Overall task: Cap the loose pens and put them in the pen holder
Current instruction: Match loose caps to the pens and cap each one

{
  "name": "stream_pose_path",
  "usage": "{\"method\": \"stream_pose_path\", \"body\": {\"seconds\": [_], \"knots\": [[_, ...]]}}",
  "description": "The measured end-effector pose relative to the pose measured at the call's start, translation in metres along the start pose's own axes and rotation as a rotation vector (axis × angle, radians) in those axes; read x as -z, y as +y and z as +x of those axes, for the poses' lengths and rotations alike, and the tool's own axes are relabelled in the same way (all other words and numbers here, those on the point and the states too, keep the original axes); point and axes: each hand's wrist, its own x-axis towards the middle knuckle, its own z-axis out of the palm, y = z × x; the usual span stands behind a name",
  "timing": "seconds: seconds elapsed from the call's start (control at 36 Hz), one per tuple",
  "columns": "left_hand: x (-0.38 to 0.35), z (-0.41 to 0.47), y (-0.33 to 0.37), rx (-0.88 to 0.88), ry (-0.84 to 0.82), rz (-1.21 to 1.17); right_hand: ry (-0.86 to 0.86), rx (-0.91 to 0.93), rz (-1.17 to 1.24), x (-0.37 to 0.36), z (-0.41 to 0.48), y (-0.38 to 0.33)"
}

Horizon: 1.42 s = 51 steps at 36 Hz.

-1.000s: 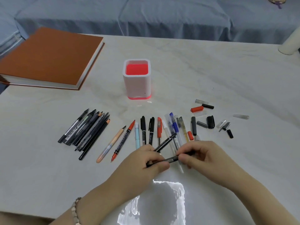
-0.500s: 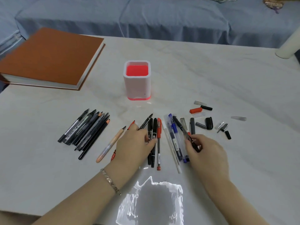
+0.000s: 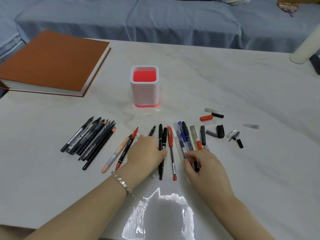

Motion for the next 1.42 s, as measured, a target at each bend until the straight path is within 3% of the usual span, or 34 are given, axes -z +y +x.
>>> {"method": "stream_pose_path", "body": {"seconds": [0.08,0.19,0.28,0.39,0.5,0.58,0.69,0.75,0.83,1.14,1.28,1.36,1.42], "knots": [[0.004,-0.004,-0.001,0.022,0.06,-0.151,-0.001,-0.02,0.107,0.002,0.0,-0.007],[0.018,-0.02,0.01,-0.027,0.191,-0.587,-0.118,-0.141,0.445,0.007,0.0,-0.027],[0.025,-0.032,0.021,-0.043,0.227,-0.769,-0.176,-0.174,0.597,0.009,0.001,-0.04],[0.029,-0.042,0.021,-0.126,0.28,-0.747,-0.101,-0.206,0.785,0.015,0.003,-0.049],[0.036,-0.042,0.006,-0.267,0.473,-0.563,0.033,-0.178,0.58,0.028,0.009,-0.034],[0.042,-0.042,-0.004,-0.368,0.518,-0.463,0.042,-0.182,0.512,0.041,0.012,-0.025],[0.042,-0.046,-0.003,-0.47,0.227,-0.474,-0.129,-0.188,0.666,0.054,0.012,-0.032],[0.039,-0.052,0.003,-0.461,0.024,-0.463,-0.18,-0.224,0.806,0.055,0.012,-0.035],[0.032,-0.062,0.008,-0.384,-0.198,-0.647,-0.188,-0.243,0.861,0.052,0.012,-0.035],[0.039,-0.068,0.016,-0.192,-0.337,-0.756,-0.223,-0.386,1.102,0.046,0.014,-0.028],[0.054,-0.069,0.018,-0.103,-0.512,-0.81,-0.195,-0.361,1.156,0.042,0.014,-0.037],[0.065,-0.071,0.004,-0.027,-0.642,-0.827,0.015,-0.479,1.456,0.056,0.026,-0.015],[0.071,-0.074,-0.01,0.041,-0.654,-0.884,0.195,-0.513,1.488,0.076,0.034,0.008]]}}
